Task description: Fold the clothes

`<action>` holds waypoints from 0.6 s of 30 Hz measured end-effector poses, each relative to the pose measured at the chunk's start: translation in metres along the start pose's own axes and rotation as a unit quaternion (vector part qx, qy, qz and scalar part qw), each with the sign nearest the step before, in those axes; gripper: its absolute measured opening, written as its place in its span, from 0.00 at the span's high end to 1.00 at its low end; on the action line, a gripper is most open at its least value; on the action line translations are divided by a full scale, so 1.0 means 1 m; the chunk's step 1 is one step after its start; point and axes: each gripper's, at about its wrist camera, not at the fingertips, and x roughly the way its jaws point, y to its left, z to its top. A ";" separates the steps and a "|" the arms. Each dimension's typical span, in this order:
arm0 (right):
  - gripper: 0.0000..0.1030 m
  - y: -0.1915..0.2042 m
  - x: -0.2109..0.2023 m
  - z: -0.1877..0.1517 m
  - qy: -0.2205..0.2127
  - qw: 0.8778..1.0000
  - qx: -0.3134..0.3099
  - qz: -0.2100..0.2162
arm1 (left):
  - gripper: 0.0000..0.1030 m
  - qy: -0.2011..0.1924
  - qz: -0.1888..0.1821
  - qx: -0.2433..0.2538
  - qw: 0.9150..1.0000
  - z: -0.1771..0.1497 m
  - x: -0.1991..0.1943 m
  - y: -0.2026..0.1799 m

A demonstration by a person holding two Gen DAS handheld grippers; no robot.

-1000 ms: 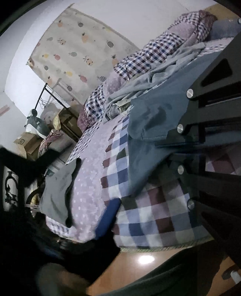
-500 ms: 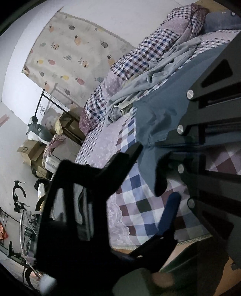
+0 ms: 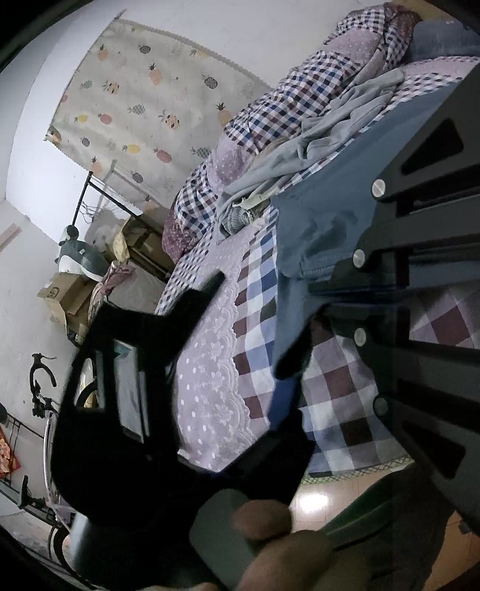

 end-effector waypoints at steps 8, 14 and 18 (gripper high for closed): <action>0.97 0.006 0.006 -0.004 0.010 1.000 -0.012 -0.013 | 0.97 -0.004 0.033 0.038 0.999 -0.007 -0.009 0.000; 0.46 0.008 0.008 -0.003 0.020 0.998 -0.026 -0.061 | 0.99 0.002 0.013 0.057 0.998 0.000 -0.007 -0.013; 0.43 0.009 0.017 -0.002 0.040 0.995 -0.037 -0.078 | 0.99 0.007 0.000 0.062 0.998 0.003 -0.006 -0.019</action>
